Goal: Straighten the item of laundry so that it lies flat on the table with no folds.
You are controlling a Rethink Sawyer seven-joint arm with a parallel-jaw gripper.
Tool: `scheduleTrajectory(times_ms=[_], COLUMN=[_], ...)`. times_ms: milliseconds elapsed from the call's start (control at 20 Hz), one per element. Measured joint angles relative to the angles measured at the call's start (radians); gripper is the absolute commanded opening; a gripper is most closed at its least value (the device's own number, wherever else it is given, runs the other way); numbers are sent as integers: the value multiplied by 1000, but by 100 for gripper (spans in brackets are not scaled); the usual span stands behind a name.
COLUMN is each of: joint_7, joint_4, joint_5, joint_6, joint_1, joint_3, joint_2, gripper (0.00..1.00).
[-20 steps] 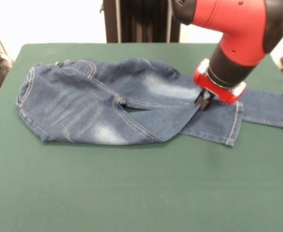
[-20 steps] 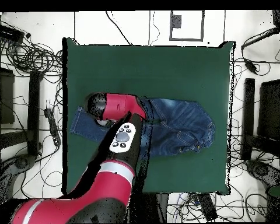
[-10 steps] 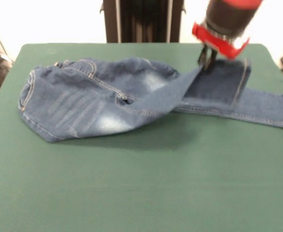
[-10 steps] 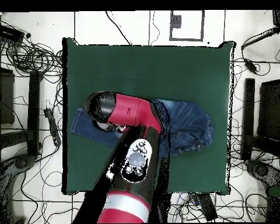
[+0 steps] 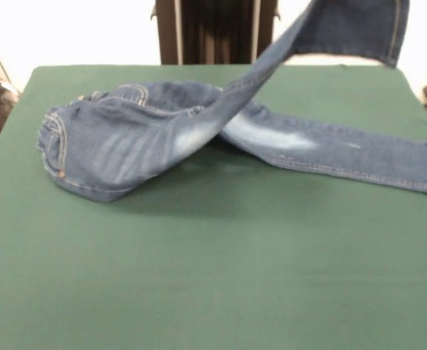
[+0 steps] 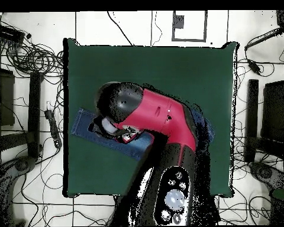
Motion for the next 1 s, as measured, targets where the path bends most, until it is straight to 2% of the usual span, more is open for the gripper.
scheduleTrajectory(times_ms=[100,300,650,1000], joint_7=[0,0,0,0], joint_4=[10,29,49,67], joint_5=[14,15,12,10], joint_6=[32,19,-50,-54], joint_1=[-26,-58,-98,-132], joint_3=[9,27,87,154], joint_2=[-18,-20,30,57], gripper=[0,0,0,0])
